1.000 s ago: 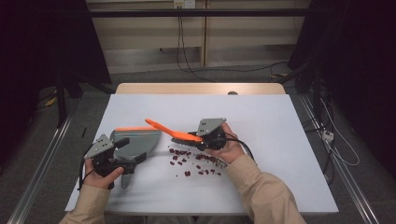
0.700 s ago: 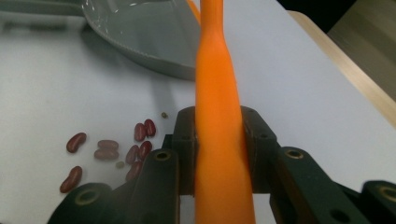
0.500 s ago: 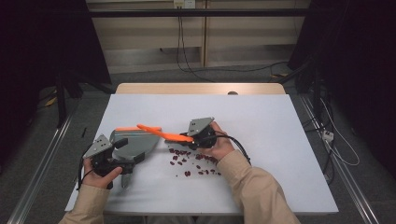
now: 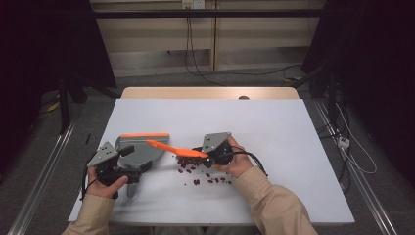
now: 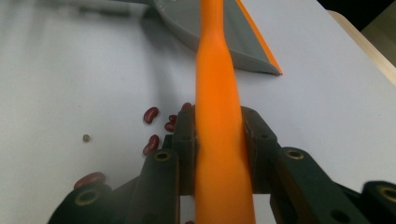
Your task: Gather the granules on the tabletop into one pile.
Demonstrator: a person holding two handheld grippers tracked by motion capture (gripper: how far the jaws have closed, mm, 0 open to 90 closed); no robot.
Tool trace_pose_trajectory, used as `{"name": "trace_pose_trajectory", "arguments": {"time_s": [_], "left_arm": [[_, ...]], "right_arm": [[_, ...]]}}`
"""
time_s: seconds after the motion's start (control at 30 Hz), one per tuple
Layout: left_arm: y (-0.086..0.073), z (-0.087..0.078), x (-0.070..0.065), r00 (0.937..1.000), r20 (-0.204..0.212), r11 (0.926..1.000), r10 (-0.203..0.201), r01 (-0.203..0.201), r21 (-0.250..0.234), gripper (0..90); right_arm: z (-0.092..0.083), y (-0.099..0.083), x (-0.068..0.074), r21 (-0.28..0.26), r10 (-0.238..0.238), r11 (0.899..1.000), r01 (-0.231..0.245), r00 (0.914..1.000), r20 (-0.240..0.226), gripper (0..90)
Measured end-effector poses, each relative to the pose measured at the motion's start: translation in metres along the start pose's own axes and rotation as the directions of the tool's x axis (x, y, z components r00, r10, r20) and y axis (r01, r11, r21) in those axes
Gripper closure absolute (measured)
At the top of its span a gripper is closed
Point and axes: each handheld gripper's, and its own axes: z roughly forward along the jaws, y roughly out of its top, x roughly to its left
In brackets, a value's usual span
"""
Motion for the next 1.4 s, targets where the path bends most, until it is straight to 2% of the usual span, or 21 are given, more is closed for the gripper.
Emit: {"name": "trace_pose_trajectory", "arguments": {"time_s": [0.1, 0.17, 0.23, 0.33, 0.53, 0.73, 0.8, 0.93, 1.03, 1.13, 1.27, 1.33, 1.4], "left_arm": [[0.000, 0.000, 0.000, 1.0000, -0.001, 1.0000, -0.001, 0.001, -0.001, 6.1], [0.000, 0.000, 0.000, 1.0000, -0.002, 1.0000, -0.002, 0.002, -0.001, 6.1], [0.000, 0.001, 0.000, 1.0000, 0.003, 1.0000, -0.001, 0.001, -0.002, 6.1], [0.000, 0.002, 0.000, 1.0000, 0.004, 1.0000, 0.000, 0.000, -0.001, 6.1], [0.000, 0.002, 0.002, 1.0000, -0.001, 1.0000, -0.003, 0.003, 0.000, 6.1], [-0.001, 0.001, 0.003, 1.0000, -0.004, 1.0000, -0.005, 0.005, 0.000, 6.1], [-0.001, 0.000, 0.003, 1.0000, -0.006, 1.0000, -0.005, 0.005, 0.000, 6.1], [-0.001, 0.000, 0.004, 1.0000, -0.007, 1.0000, -0.005, 0.005, 0.000, 6.1], [-0.001, 0.000, 0.003, 1.0000, -0.007, 1.0000, -0.007, 0.007, -0.003, 6.1], [-0.001, 0.000, 0.003, 1.0000, -0.008, 1.0000, -0.002, 0.002, 0.004, 6.1], [-0.001, 0.000, 0.002, 0.9999, -0.012, 1.0000, 0.001, -0.001, 0.005, 6.1], [0.000, 0.000, 0.002, 1.0000, -0.010, 1.0000, -0.001, 0.001, -0.001, 6.1], [0.000, 0.000, 0.003, 0.9999, -0.012, 1.0000, 0.001, -0.001, 0.002, 6.1]], "right_arm": [[-0.006, 0.002, -0.003, -0.034, 0.038, 0.999, -0.037, 0.9988, 0.030, 71.2], [-0.010, 0.005, -0.004, -0.052, 0.080, 0.996, -0.077, 0.9952, 0.057, 71.2], [-0.012, 0.009, -0.005, -0.063, 0.102, 0.993, -0.098, 0.9922, 0.072, 71.2], [-0.008, 0.014, -0.006, -0.054, 0.097, 0.994, -0.093, 0.9922, 0.077, 71.2], [0.016, 0.024, -0.009, -0.031, 0.093, 0.995, -0.092, 0.9936, 0.064, 71.2], [0.032, 0.024, -0.011, 0.023, 0.091, 0.996, -0.091, 0.9957, 0.016, 71.2], [0.031, 0.022, -0.009, 0.025, 0.097, 0.995, -0.097, 0.9952, -0.010, 71.2], [0.021, 0.019, -0.006, 0.040, 0.074, 0.997, -0.073, 0.9970, -0.025, 71.2], [0.013, 0.014, -0.001, 0.038, 0.083, 0.996, -0.082, 0.9962, -0.026, 71.2], [0.004, 0.010, 0.002, 0.030, 0.097, 0.995, -0.097, 0.9953, -0.004, 71.2], [-0.004, 0.005, 0.001, -0.013, 0.148, 0.989, -0.147, 0.9883, 0.037, 71.3], [-0.008, 0.006, -0.001, -0.040, 0.183, 0.983, -0.181, 0.9811, 0.063, 71.2], [-0.012, 0.009, -0.001, -0.065, 0.232, 0.972, -0.227, 0.9689, 0.087, 71.2]]}}
